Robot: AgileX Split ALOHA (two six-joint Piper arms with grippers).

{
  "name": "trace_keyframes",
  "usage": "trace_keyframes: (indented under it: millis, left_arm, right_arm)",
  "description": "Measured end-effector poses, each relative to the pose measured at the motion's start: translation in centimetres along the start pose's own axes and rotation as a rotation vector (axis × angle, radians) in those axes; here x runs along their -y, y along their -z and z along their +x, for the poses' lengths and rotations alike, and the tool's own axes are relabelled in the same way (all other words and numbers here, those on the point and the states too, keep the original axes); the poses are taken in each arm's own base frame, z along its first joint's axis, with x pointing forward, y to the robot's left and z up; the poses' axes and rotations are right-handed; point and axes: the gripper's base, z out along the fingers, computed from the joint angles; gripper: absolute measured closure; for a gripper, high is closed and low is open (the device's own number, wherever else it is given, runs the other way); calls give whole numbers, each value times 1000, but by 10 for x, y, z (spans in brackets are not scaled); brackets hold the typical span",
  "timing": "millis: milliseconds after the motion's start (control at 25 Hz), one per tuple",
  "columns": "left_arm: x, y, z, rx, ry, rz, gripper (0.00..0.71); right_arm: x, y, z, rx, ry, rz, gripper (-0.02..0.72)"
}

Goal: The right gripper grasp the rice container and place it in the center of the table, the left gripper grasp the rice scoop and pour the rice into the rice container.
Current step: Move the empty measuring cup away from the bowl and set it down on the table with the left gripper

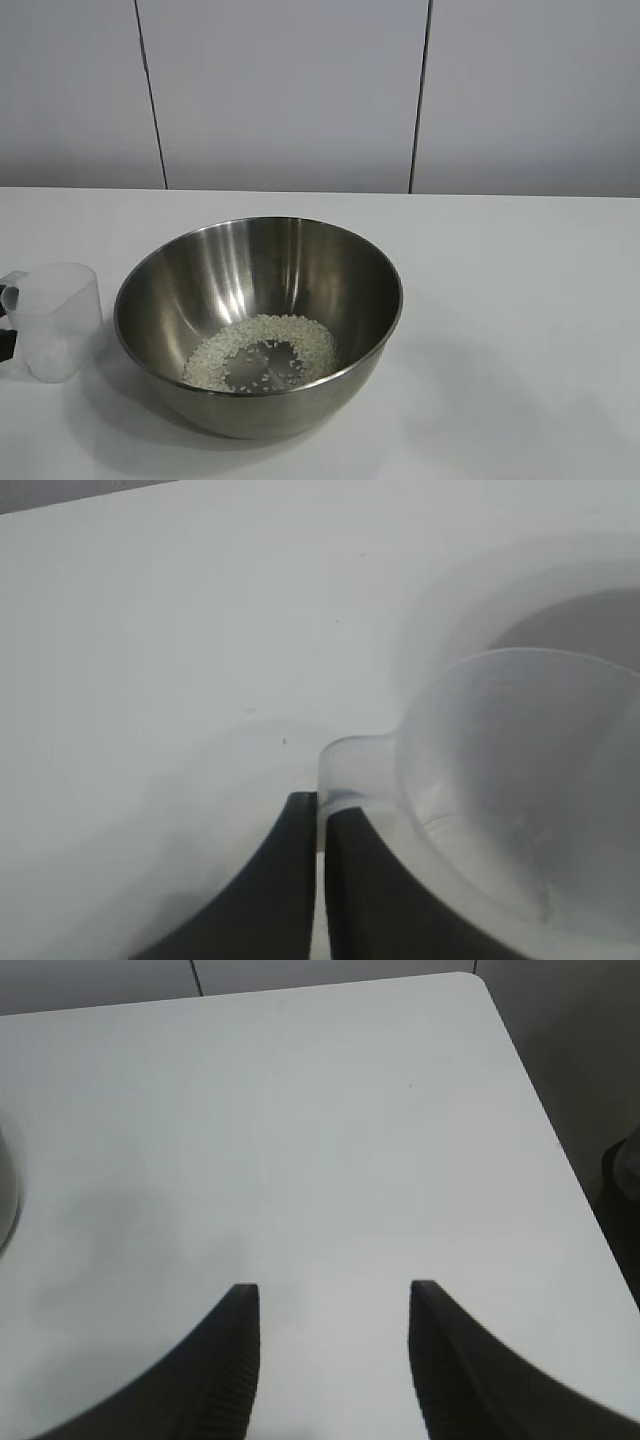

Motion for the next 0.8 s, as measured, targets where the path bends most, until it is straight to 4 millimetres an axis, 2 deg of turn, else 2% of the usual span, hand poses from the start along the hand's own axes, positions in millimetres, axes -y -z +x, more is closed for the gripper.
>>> trace_keyframes:
  millis: [200, 320, 680, 800]
  left_arm:
    - [0, 0, 0, -1, 0, 0, 697]
    - [1, 2, 2, -11, 3, 3, 670]
    - [3, 5, 5, -23, 7, 7, 489]
    - [6, 12, 10, -53, 19, 10, 459]
  right_arm:
    - [0, 0, 0, 0, 0, 0, 386]
    - [0, 0, 0, 0, 0, 0, 386]
    - [0, 0, 0, 0, 0, 0, 386]
    - [0, 0, 0, 0, 0, 0, 386]
